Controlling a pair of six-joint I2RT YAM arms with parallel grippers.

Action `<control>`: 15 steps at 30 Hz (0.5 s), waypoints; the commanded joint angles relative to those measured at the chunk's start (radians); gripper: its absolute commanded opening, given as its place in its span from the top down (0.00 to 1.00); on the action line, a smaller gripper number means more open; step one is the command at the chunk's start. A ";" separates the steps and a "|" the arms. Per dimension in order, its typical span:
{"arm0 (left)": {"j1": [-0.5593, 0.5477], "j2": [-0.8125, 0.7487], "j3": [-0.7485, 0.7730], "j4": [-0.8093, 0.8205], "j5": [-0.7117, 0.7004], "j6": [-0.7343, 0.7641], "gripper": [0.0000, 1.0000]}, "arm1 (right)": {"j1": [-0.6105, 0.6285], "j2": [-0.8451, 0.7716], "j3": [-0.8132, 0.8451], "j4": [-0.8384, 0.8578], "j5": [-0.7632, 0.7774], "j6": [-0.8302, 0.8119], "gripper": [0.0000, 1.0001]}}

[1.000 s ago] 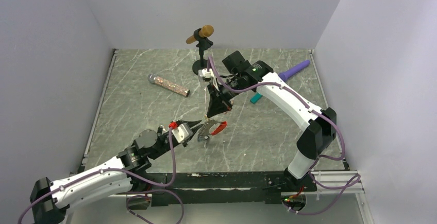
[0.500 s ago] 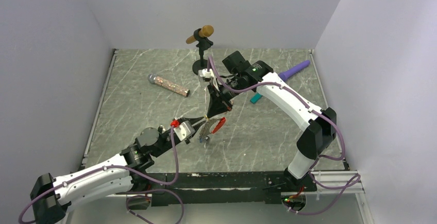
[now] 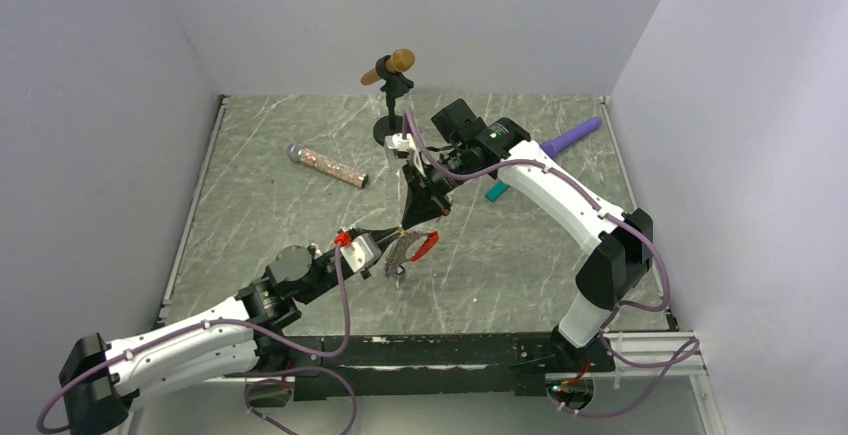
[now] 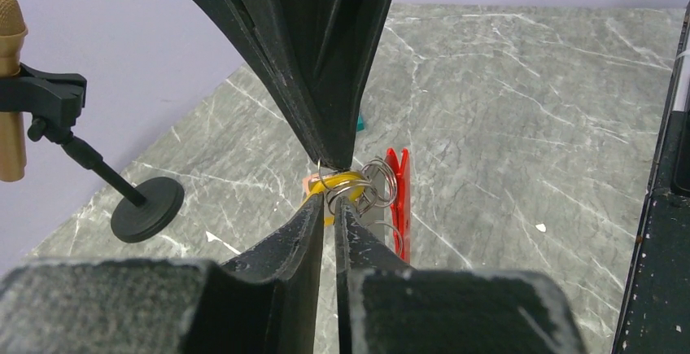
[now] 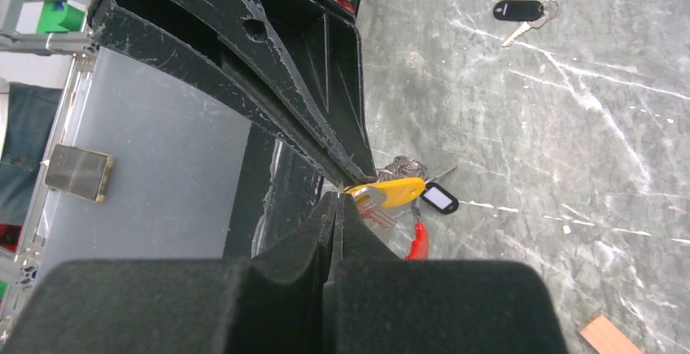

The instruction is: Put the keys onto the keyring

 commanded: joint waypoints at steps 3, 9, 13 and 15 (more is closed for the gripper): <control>-0.001 0.023 0.061 0.019 0.015 0.007 0.85 | -0.001 -0.039 0.045 0.009 -0.067 -0.010 1.00; -0.001 0.031 0.070 0.013 0.008 0.011 0.92 | -0.002 -0.038 0.043 0.011 -0.071 -0.008 1.00; -0.001 0.028 0.074 -0.005 0.000 0.010 1.00 | -0.001 -0.039 0.041 0.013 -0.068 -0.008 1.00; -0.001 0.023 0.073 -0.011 -0.009 0.005 1.00 | -0.001 -0.041 0.039 0.013 -0.068 -0.008 1.00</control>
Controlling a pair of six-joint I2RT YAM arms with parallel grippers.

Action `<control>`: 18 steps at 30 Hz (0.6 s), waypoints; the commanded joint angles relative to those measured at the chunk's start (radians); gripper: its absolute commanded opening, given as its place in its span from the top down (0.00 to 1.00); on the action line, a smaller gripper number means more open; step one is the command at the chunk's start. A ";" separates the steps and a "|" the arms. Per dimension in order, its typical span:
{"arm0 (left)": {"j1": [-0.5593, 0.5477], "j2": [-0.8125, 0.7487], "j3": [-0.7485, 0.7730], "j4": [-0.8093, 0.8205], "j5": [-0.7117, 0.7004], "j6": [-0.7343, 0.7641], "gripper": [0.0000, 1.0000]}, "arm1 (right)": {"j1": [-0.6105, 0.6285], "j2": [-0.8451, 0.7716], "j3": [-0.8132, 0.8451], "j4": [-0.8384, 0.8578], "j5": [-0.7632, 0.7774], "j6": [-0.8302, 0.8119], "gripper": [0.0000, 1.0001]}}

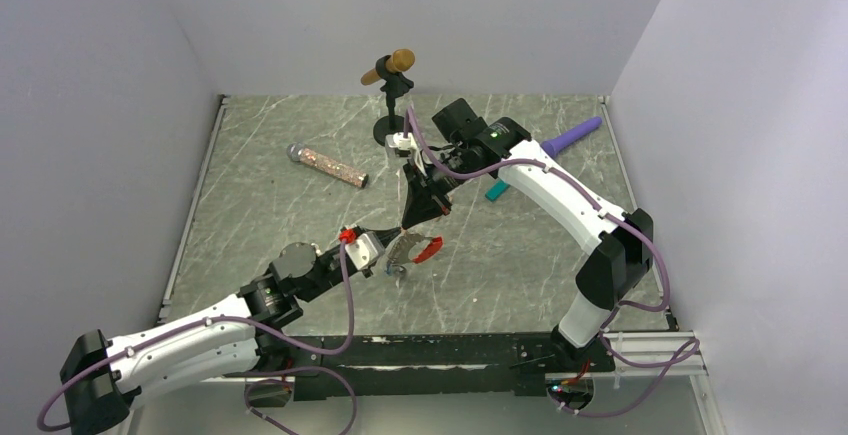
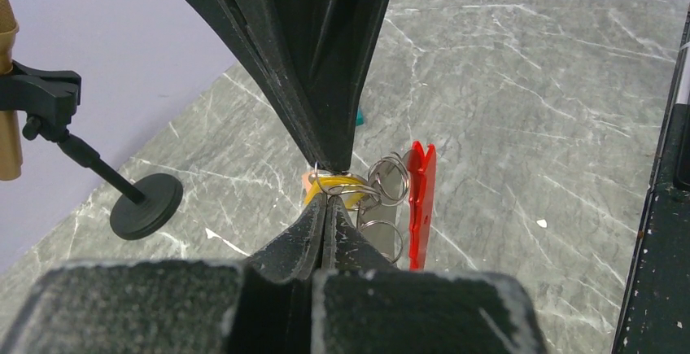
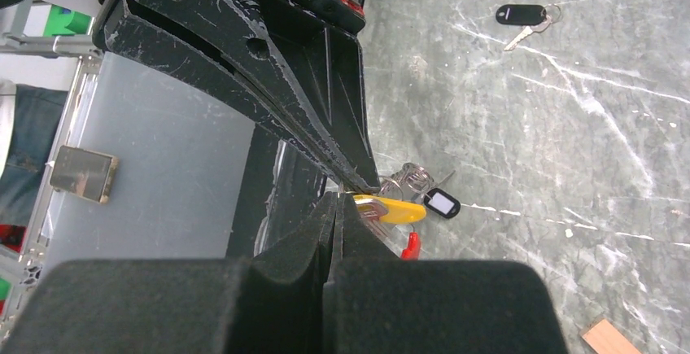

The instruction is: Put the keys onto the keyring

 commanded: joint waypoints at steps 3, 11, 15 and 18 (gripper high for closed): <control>-0.001 -0.020 0.046 -0.002 -0.026 -0.027 1.00 | -0.001 -0.044 0.036 0.011 -0.049 -0.014 1.00; 0.008 -0.036 0.056 -0.030 -0.068 -0.172 1.00 | -0.001 -0.050 0.034 -0.001 -0.058 -0.040 1.00; 0.011 -0.021 0.067 -0.038 -0.077 -0.228 1.00 | -0.001 -0.052 0.034 -0.009 -0.067 -0.052 1.00; 0.015 -0.016 0.062 -0.027 -0.041 -0.226 1.00 | 0.000 -0.058 0.031 -0.006 -0.066 -0.053 1.00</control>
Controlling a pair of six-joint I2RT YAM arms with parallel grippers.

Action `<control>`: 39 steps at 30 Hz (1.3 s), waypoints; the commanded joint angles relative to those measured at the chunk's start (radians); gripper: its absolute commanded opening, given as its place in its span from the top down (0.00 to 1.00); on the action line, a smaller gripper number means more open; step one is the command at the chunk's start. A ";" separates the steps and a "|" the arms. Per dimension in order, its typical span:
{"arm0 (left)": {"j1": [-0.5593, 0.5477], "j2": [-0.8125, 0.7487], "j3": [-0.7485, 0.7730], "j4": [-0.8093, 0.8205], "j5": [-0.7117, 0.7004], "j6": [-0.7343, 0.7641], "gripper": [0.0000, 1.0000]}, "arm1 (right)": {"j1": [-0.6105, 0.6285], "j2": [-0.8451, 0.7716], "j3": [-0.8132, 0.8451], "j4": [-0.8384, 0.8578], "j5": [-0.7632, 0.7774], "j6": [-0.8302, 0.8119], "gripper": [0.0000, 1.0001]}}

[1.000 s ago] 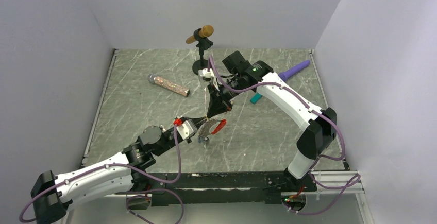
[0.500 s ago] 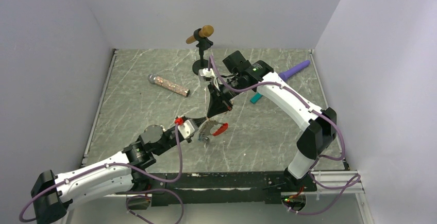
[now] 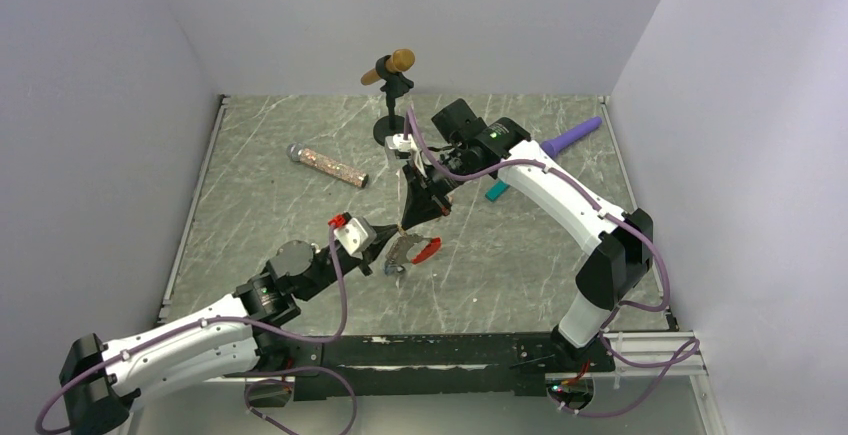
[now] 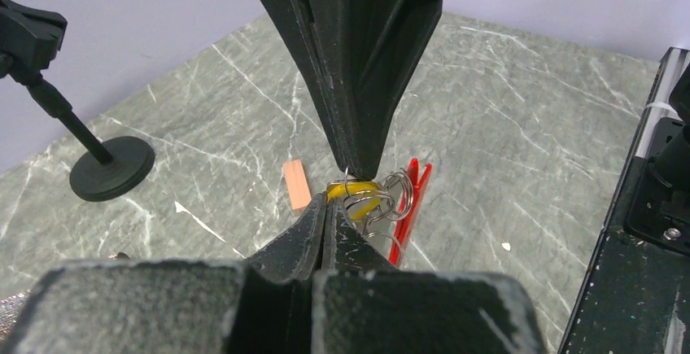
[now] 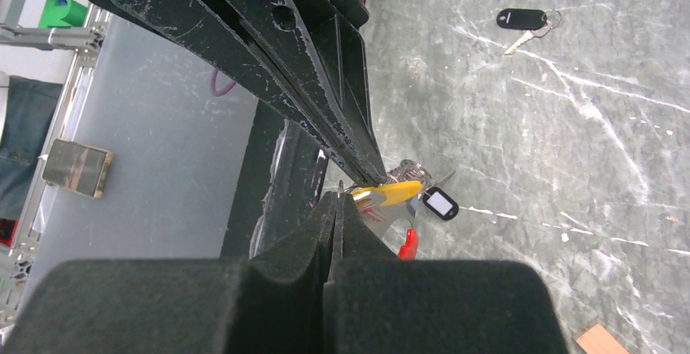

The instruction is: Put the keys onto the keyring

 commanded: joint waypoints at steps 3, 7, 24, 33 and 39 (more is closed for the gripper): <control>0.006 -0.021 0.006 0.057 0.041 -0.026 0.98 | -0.001 -0.063 0.026 0.003 -0.058 -0.023 1.00; 0.006 -0.075 -0.024 0.040 0.035 0.008 0.85 | -0.002 -0.070 0.018 0.007 -0.057 -0.022 1.00; 0.011 -0.023 -0.023 0.082 0.086 -0.001 0.73 | -0.002 -0.058 0.029 0.008 -0.060 -0.013 1.00; 0.011 0.000 -0.021 0.122 0.067 -0.020 0.70 | -0.001 -0.056 0.029 0.005 -0.066 -0.017 1.00; 0.011 -0.008 -0.033 0.144 0.077 -0.037 0.70 | -0.001 -0.058 0.023 0.008 -0.062 -0.016 1.00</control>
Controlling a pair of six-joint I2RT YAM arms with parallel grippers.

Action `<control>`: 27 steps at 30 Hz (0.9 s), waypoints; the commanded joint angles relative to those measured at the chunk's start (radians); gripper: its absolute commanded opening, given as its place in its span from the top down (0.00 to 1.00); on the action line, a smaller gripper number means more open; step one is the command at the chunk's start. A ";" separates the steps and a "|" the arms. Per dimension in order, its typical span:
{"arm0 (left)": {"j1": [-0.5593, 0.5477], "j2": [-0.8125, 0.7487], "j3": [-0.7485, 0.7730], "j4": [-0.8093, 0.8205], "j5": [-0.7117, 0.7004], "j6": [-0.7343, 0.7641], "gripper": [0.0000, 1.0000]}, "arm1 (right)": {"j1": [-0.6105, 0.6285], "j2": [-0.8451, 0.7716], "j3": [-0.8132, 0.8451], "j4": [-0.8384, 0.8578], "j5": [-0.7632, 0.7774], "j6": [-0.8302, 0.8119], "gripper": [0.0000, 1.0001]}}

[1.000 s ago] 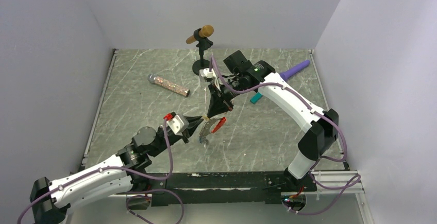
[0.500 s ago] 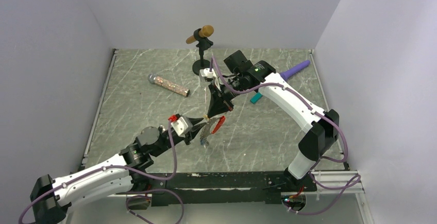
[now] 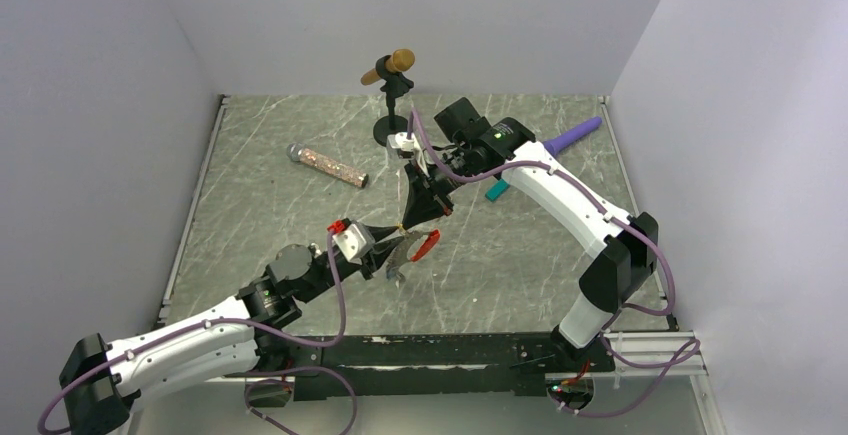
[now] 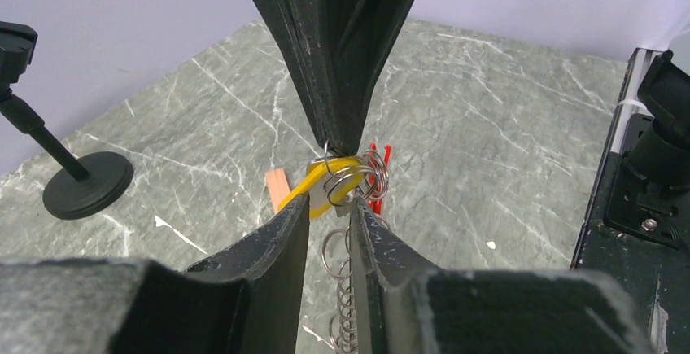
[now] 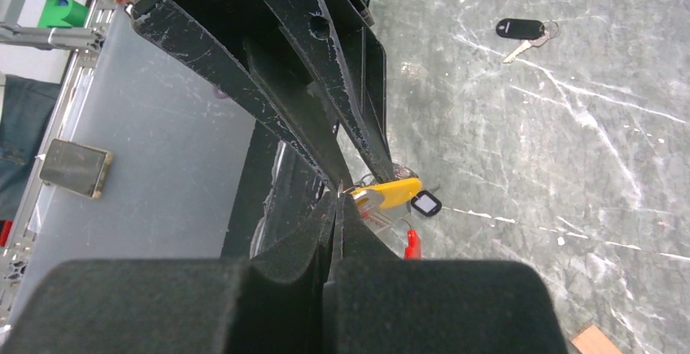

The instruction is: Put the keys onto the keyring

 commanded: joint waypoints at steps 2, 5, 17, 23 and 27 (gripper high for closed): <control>0.005 -0.007 0.017 0.071 0.012 -0.031 0.70 | -0.002 -0.036 0.023 0.009 -0.056 -0.014 1.00; 0.005 -0.003 0.017 0.079 0.012 -0.034 0.70 | -0.002 -0.039 0.021 0.009 -0.056 -0.013 1.00; 0.009 0.025 0.040 0.069 0.007 -0.052 0.81 | -0.002 -0.040 0.019 0.000 -0.061 -0.025 1.00; 0.012 0.018 0.038 0.084 0.003 -0.058 0.83 | -0.002 -0.041 0.016 0.001 -0.057 -0.025 1.00; 0.016 0.014 0.031 0.097 0.003 -0.110 0.86 | -0.002 -0.041 0.016 0.001 -0.057 -0.025 1.00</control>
